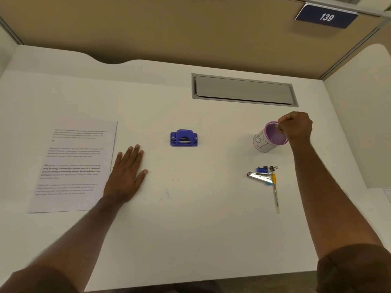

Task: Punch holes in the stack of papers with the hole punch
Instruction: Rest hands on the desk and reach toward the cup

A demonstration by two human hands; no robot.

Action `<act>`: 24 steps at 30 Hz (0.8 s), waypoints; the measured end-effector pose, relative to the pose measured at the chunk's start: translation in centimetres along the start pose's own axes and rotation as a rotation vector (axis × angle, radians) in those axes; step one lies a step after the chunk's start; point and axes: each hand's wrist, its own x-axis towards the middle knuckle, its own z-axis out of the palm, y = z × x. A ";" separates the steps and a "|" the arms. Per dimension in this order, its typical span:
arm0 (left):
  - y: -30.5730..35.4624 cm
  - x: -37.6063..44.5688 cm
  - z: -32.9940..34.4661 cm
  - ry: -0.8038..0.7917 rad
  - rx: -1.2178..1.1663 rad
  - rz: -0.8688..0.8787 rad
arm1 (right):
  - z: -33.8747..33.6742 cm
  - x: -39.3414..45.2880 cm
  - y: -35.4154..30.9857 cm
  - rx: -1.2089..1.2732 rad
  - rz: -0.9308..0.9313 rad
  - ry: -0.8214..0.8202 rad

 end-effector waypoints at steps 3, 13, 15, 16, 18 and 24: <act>0.5 0.1 -0.6 -0.023 -0.004 -0.008 | -0.5 -1.7 -1.3 0.096 -0.096 0.112; 1.1 -0.2 -1.8 -0.048 -0.015 -0.011 | 6.5 -15.6 -8.5 0.516 -0.236 -0.079; 1.1 -0.2 -1.7 -0.038 -0.020 -0.001 | 9.6 -19.8 -8.7 0.450 -0.312 -0.111; 1.1 -0.2 -1.8 -0.039 -0.025 0.001 | 11.1 -21.8 -8.4 0.418 -0.369 -0.129; 1.1 -0.3 -1.8 -0.039 -0.020 0.003 | 14.0 -25.1 -7.4 0.323 -0.500 -0.178; 1.0 -0.2 -1.7 -0.029 -0.009 0.001 | 19.3 -28.0 -4.9 -0.009 -0.607 -0.311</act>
